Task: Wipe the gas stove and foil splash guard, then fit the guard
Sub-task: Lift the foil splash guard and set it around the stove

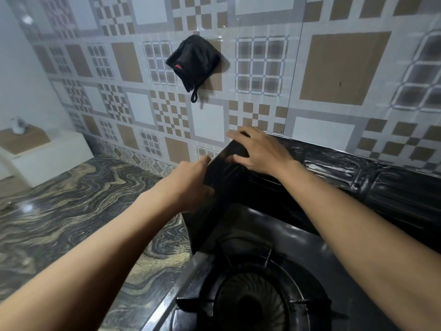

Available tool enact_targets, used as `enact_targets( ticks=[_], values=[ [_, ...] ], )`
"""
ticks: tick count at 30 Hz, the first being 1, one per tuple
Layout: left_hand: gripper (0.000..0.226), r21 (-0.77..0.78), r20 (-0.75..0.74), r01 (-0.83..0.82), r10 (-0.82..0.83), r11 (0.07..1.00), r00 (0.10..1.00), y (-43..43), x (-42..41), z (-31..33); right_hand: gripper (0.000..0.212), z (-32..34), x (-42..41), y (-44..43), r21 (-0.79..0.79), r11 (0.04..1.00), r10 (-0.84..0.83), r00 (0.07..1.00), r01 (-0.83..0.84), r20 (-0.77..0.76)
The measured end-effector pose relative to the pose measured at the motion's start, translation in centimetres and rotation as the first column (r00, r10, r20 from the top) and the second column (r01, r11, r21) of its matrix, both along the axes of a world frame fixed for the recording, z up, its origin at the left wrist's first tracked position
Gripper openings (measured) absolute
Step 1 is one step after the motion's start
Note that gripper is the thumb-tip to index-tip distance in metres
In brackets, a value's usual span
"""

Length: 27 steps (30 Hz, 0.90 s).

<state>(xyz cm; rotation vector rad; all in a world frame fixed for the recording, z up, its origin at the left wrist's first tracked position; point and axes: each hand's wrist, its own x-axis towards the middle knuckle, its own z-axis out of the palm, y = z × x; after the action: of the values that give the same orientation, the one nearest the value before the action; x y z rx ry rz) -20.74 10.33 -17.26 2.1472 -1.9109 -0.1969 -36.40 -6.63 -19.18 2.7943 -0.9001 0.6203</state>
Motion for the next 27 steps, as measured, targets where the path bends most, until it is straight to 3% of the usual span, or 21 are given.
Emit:
enact_targets(
  ticks=[3,7,11,13,20,24,27],
  values=[
    [0.051,0.02,0.012,0.056,-0.056,0.998,0.998,0.4,0.1,0.2,0.095,-0.5,-0.5,0.1,0.008,1.0,0.02,0.997,-0.019,-0.077],
    [0.045,-0.017,-0.024,0.084,-0.084,0.996,0.996,0.8,-0.4,0.3,0.087,-2.0,0.0,0.2,-0.065,0.998,-0.007,1.0,0.005,-0.026],
    [0.089,0.007,0.015,0.065,-0.065,0.998,0.998,0.9,-0.1,0.7,0.078,-2.3,0.8,0.2,-0.15,0.988,-0.031,0.999,0.036,0.036],
    [0.099,-0.012,0.044,0.069,-0.069,0.998,0.997,1.1,0.1,0.8,0.079,-2.4,1.1,0.3,-0.165,0.984,-0.059,0.997,0.066,0.047],
    [0.097,-0.065,0.082,0.059,-0.053,0.996,0.995,1.0,1.0,0.3,0.1,-2.3,0.5,0.6,-0.073,0.994,-0.083,0.996,0.082,-0.023],
    [0.081,-0.078,0.131,0.05,-0.039,0.996,0.991,0.4,0.5,0.7,0.08,-2.8,-2.9,2.8,-0.163,0.961,-0.226,0.974,0.223,-0.002],
    [0.053,-0.139,0.191,0.018,0.009,0.99,0.982,-0.2,-0.9,1.2,0.067,-3.8,-6.6,4.2,-0.232,0.912,-0.351,0.936,0.339,-0.012]
  ],
)
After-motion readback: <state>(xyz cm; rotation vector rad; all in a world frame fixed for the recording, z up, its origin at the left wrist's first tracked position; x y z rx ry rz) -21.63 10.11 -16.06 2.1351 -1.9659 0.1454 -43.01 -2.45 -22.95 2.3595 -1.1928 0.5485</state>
